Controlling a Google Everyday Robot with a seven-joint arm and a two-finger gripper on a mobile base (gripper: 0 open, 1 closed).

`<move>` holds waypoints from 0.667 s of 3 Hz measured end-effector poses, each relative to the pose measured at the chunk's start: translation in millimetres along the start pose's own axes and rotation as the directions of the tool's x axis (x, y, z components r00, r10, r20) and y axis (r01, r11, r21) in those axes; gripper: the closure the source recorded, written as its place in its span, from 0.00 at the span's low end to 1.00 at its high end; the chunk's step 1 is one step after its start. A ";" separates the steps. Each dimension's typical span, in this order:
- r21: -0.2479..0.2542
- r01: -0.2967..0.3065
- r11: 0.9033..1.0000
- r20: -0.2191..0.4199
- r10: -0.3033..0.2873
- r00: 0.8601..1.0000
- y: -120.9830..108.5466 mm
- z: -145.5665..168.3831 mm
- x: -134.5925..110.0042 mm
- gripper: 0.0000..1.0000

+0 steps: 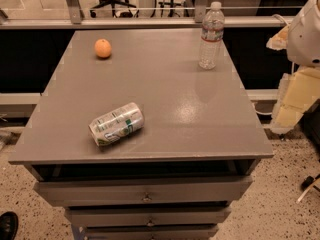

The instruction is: Pick water bottle

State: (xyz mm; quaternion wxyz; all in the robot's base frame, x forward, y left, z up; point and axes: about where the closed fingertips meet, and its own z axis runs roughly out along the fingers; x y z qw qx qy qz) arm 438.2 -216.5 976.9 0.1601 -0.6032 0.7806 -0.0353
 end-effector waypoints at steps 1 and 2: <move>0.000 0.000 1.000 0.000 0.000 1.000 0.0 0.0 0.0 0.00; 0.007 -0.006 1.000 0.056 0.006 0.998 -9.6 5.5 -3.2 0.00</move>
Offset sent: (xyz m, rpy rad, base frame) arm 0.0343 0.0019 -0.0111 0.1584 -0.0435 0.0212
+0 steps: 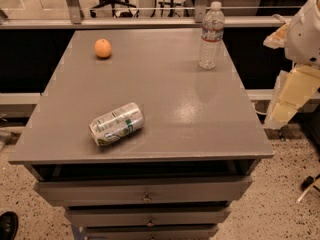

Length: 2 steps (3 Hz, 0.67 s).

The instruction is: Pick water bottle

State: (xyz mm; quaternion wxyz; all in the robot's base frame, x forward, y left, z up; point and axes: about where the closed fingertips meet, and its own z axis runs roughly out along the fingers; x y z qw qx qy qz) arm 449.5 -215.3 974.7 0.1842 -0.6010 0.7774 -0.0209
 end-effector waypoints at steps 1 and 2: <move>0.041 -0.032 0.999 0.097 0.028 0.995 -34.1 19.9 -10.0 0.00; 0.098 -0.087 0.991 0.187 0.067 0.980 -77.7 40.0 -27.0 0.00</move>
Offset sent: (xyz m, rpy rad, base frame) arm 0.1649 0.0185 -0.0112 0.2970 -0.2465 -0.1264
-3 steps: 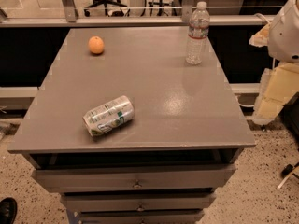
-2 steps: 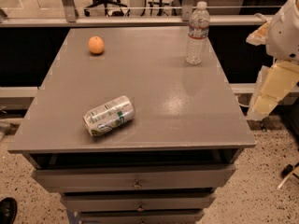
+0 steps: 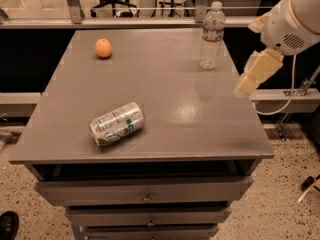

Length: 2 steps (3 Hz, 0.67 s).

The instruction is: Pick water bottle

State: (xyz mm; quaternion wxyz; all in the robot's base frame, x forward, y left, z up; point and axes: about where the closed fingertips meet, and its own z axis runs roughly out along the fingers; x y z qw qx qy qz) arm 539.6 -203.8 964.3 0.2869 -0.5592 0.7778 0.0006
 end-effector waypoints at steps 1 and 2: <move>0.066 -0.079 0.995 0.090 0.073 0.993 -40.2 23.1 -14.6 0.00; 0.095 -0.168 0.981 0.192 0.148 0.970 -71.0 43.3 -27.1 0.00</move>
Offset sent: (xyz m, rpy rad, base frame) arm 0.1414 0.0155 -0.0023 0.3928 -0.1751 -0.2053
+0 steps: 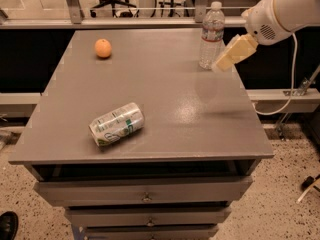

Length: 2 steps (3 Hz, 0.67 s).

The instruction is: Pick water bottle

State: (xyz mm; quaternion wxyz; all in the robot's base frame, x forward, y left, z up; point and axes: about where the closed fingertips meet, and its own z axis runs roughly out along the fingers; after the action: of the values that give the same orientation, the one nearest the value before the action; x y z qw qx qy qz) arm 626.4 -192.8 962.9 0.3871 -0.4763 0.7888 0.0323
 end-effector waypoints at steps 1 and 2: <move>0.019 -0.085 0.996 0.108 0.083 0.991 -25.6 28.9 -16.2 0.00; 0.016 -0.148 0.989 0.197 0.142 0.970 -47.5 53.0 -27.7 0.00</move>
Offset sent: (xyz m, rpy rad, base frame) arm 0.1187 0.0176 -0.0041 0.3697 -0.1062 -0.0892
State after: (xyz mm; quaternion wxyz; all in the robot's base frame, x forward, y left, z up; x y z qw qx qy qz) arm 700.8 -176.2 958.8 0.4665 -0.4061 0.7800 0.0953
